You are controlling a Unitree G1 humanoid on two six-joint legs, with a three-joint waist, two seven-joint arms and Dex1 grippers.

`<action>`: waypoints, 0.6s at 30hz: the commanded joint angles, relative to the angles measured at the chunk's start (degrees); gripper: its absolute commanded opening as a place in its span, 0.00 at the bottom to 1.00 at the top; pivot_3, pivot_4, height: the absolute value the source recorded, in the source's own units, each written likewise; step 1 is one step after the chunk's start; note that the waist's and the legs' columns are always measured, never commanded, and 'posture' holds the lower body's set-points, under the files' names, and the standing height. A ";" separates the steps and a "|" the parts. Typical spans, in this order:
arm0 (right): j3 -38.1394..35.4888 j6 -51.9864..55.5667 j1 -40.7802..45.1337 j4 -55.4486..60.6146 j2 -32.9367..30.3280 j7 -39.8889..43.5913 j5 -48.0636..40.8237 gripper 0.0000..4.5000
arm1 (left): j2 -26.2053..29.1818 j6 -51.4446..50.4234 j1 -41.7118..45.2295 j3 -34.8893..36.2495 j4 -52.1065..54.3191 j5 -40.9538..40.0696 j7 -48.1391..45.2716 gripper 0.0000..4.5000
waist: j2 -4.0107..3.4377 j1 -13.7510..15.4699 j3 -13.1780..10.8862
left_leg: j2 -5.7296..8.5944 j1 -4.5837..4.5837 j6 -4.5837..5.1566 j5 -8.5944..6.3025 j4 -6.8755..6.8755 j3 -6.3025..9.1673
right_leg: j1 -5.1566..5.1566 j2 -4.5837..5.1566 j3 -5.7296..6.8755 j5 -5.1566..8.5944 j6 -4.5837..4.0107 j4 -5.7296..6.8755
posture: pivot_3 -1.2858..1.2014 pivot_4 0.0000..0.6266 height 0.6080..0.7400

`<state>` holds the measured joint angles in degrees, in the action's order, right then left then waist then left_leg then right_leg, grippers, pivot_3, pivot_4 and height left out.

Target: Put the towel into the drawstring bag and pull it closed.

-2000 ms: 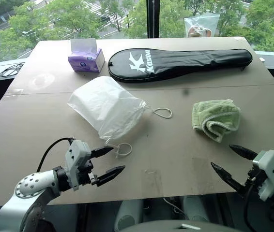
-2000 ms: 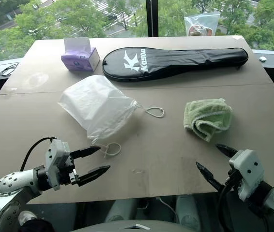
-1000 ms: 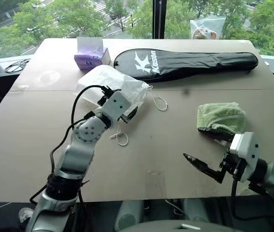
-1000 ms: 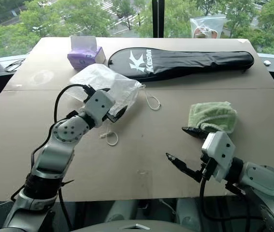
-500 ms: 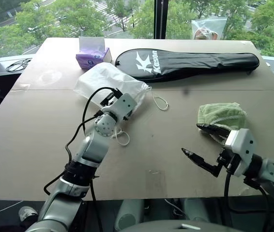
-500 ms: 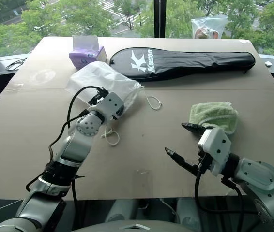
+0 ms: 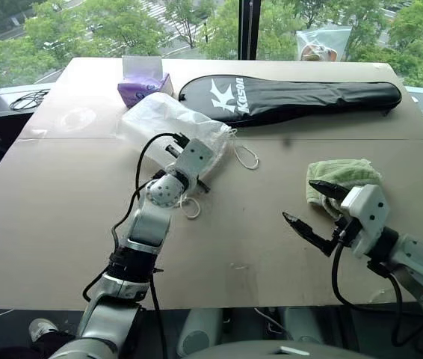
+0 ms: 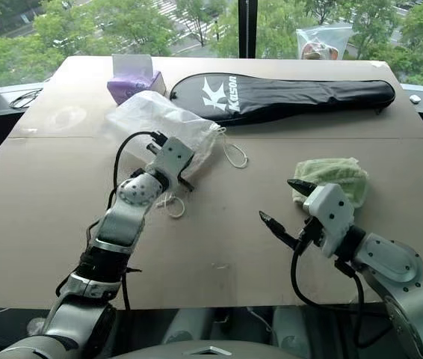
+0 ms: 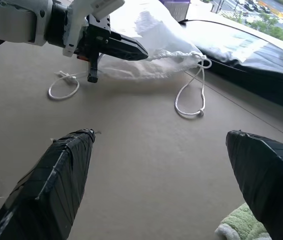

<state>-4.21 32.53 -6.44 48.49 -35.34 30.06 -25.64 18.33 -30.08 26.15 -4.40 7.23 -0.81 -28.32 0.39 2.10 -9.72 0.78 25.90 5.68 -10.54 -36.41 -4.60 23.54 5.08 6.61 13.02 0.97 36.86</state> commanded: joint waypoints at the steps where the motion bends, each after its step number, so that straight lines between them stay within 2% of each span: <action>1: -1.00 0.54 0.07 1.43 0.72 -0.84 -1.65 1.00 | 5.64 -12.12 -2.29 8.02 10.97 -16.09 -12.06 0.01 | -0.02 -0.69 0.01 | -0.01 -0.05 0.00 0.01 0.00 0.00 | -0.04 -0.05 0.00 0.01 0.01 0.06 | 0.52 0.24 1.00; 3: -0.71 0.74 -0.16 1.98 0.81 -0.91 -1.87 1.00 | 9.93 -15.07 -4.42 10.03 13.69 -20.25 -15.91 0.01 | -0.04 -1.37 0.02 | -0.03 -0.10 -0.01 0.01 0.00 -0.01 | -0.06 -0.08 -0.01 0.03 0.04 0.18 | 0.52 0.24 1.00; 8: -0.35 1.56 -0.81 3.58 0.73 -0.44 -3.85 1.00 | 19.89 -14.03 -10.84 12.30 16.05 -22.44 -20.84 0.01 | -0.06 -1.32 0.01 | -0.03 -0.19 -0.02 0.02 -0.02 -0.01 | -0.06 -0.09 -0.02 0.24 0.00 0.24 | 0.52 0.24 1.00; 13: -1.20 1.40 -1.43 4.34 -0.42 1.71 -6.54 1.00 | 22.44 -26.77 -10.99 21.13 10.69 -33.25 -21.33 0.01 | -0.05 -1.00 0.01 | -0.01 -0.18 -0.01 0.00 -0.06 0.03 | -0.07 -0.02 -0.03 0.26 0.00 0.21 | 0.52 0.24 1.00; 15: -1.74 1.47 -1.66 4.01 -0.73 2.19 -7.45 1.00 | 24.08 -24.63 -12.04 20.31 10.46 -32.06 -21.82 0.12 | -0.05 -1.10 0.01 | -0.01 -0.18 0.00 0.00 -0.06 0.07 | -0.07 -0.04 -0.02 0.26 0.01 0.22 | 0.52 0.24 1.00; 16: -1.77 1.33 -1.68 3.85 -0.89 2.25 -7.44 1.00 | 24.86 -19.31 -13.23 18.45 11.20 -28.37 -21.43 0.18 | -0.05 -1.15 0.01 | -0.01 -0.18 0.00 0.00 -0.05 0.07 | -0.06 -0.04 -0.02 0.26 0.00 0.21 | 0.52 0.24 1.00; 18: -1.49 0.20 -1.58 3.47 -0.81 1.68 -5.76 1.00 | 25.27 -7.43 -15.15 14.82 12.09 -19.57 -17.91 0.38 | -0.06 -1.18 0.02 | -0.01 -0.19 -0.02 0.00 -0.01 0.03 | -0.05 -0.03 -0.05 0.27 -0.01 0.20 | 0.52 0.24 1.00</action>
<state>-4.52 34.37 -8.22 50.72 -35.81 31.99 -31.82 43.26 -45.97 11.83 12.26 17.39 -25.77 -48.25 0.33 0.92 -9.70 0.77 25.70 5.66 -10.54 -36.36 -4.62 23.49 5.06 6.53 13.28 0.95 37.02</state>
